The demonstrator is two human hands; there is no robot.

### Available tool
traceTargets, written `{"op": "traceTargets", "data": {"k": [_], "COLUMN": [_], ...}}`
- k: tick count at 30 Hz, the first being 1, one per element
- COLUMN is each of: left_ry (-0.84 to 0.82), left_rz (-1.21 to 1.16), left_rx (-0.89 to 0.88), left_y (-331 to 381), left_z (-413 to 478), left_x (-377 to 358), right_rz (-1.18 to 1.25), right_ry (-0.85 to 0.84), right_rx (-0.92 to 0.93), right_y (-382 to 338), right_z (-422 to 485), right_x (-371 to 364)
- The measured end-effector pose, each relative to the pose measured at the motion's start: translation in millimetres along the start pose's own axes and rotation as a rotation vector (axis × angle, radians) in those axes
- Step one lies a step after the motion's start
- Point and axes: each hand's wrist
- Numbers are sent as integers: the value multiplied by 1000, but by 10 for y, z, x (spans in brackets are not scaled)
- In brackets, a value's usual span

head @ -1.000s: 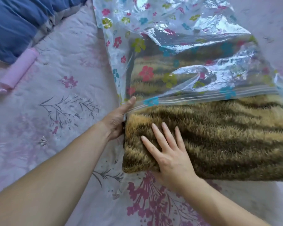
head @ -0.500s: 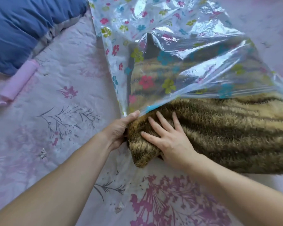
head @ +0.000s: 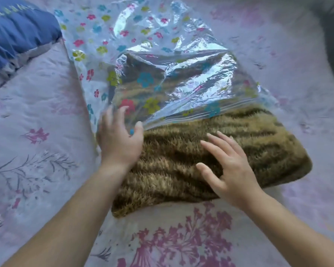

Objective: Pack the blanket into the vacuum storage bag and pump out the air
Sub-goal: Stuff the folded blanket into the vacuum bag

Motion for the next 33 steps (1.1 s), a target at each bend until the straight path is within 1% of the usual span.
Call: {"op": "traceTargets", "data": {"k": [1, 3, 5, 7, 8, 9, 11, 13, 16, 18, 21, 24, 26, 27, 29, 30, 31, 33], "left_ry": [-72, -243, -349, -392, -389, -374, -327, -300, -319, -343, -366, -353, -373, -402, -460, -460, -441, -422], "left_rz": [-47, -2, 139, 257, 306, 352, 414, 398, 349, 320, 294, 333, 300, 266, 251, 269, 274, 255], "left_rx": [-183, -441, -601, -684, -698, -711, -738, -745, -677, -612, -530, -566, -578, -574, -614, -647, -664, -619], "left_y": [240, 671, 1032, 1295, 1387, 1471, 1634, 1851, 2099, 2248, 2368, 2393, 2387, 2390, 2410, 2420, 2432, 2465], "left_z": [-37, -123, -158, -139, -111, -84, -41, -11, 72, 115, 182, 202, 227, 239, 235, 232, 240, 277], "left_x": [-111, -378, -675, -993, -1130, -1268, -1499, -1733, -1958, -2105, -2261, -2366, -2384, -2390, -2393, -2397, -2405, -2403], "right_rz": [-40, -116, -237, -301, -253, -154, 111, 324, 536, 622, 758, 909, 1003, 1013, 962, 941, 962, 1082], "right_ry": [-7, -66, -112, -133, -144, -157, -184, -194, -183, -202, -222, -126, -22, 13, 49, 52, 47, 39], "right_rx": [-101, -322, -480, -596, -650, -705, -779, -810, -824, -851, -953, -953, -924, -894, -837, -825, -830, -851], "right_y": [183, 545, 906, 1257, 1409, 1541, 1766, 1949, 2121, 2224, 2330, 2427, 2462, 2458, 2449, 2434, 2421, 2402], "right_z": [18, 46, 65, 62, 68, 57, 18, -21, 1, 4, 22, 89, 183, 225, 279, 285, 278, 240], "right_x": [123, 328, 481, 624, 680, 737, 795, 827, 747, 722, 708, 655, 593, 574, 539, 529, 530, 562]}}
Point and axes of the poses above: each hand's wrist, its own z-axis towards the middle knuckle, its own x-axis out of the back of the hand, y = z × x, and after that the axes turned 10 degrees about x, right-handed
